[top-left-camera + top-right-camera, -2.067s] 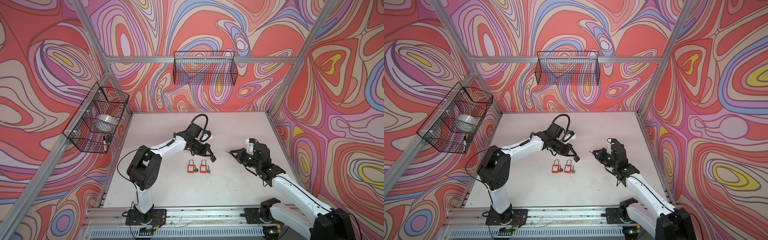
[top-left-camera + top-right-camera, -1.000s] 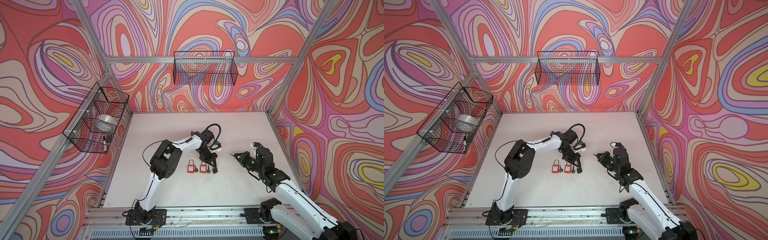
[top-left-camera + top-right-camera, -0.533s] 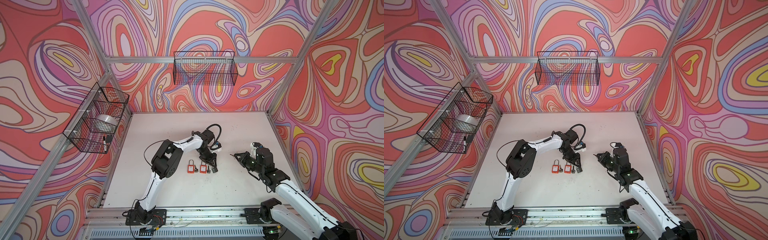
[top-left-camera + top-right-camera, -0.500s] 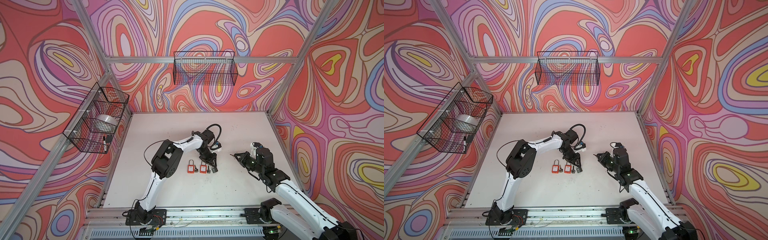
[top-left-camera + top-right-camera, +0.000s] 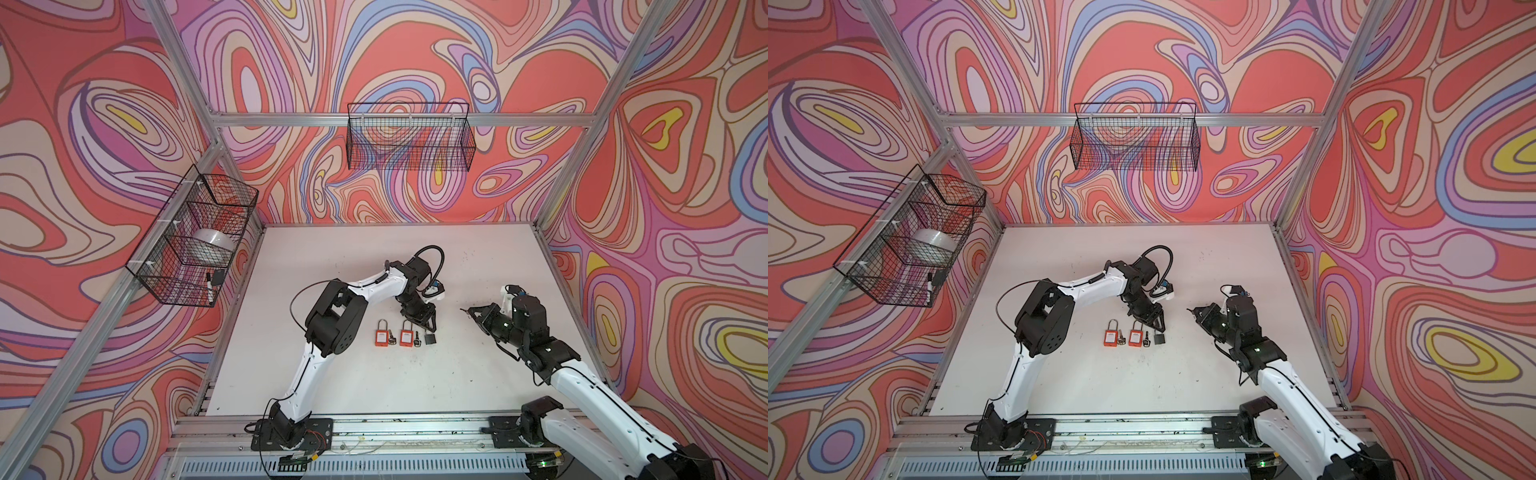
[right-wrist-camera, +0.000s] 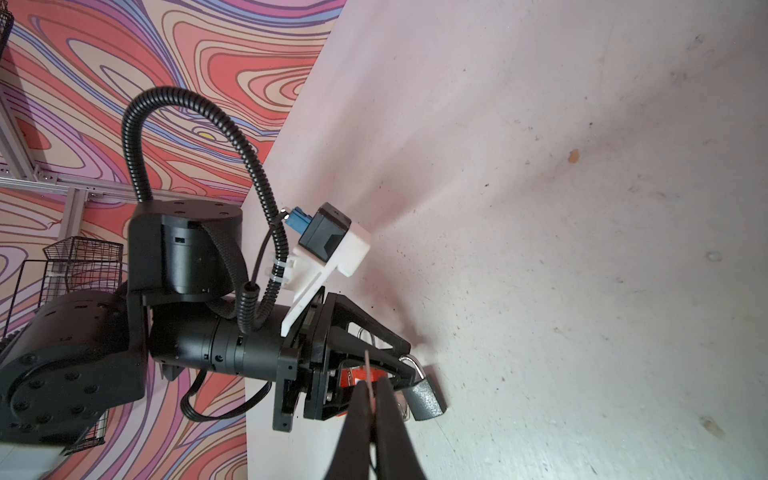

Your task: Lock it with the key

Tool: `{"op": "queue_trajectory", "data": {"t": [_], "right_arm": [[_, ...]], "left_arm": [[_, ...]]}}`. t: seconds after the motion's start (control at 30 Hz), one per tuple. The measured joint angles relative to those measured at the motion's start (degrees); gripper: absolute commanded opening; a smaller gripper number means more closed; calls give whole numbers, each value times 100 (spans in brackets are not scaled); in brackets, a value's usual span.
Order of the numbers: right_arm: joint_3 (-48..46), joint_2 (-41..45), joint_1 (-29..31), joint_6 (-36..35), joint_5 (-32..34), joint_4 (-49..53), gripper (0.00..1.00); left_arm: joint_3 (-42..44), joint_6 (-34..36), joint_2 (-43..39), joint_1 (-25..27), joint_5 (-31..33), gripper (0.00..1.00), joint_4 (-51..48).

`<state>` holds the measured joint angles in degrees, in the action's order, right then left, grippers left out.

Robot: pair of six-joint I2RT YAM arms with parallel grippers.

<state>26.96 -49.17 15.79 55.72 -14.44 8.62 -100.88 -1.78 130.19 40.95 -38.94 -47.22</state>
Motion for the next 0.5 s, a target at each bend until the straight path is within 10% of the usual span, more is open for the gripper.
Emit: {"op": "queue_trajectory", "data": {"t": [0.5], "right_arm": [[-155,-37,0,367,7,90,0]], "left_arm": [[144,-271,-131,-9,249,36,431]]}}
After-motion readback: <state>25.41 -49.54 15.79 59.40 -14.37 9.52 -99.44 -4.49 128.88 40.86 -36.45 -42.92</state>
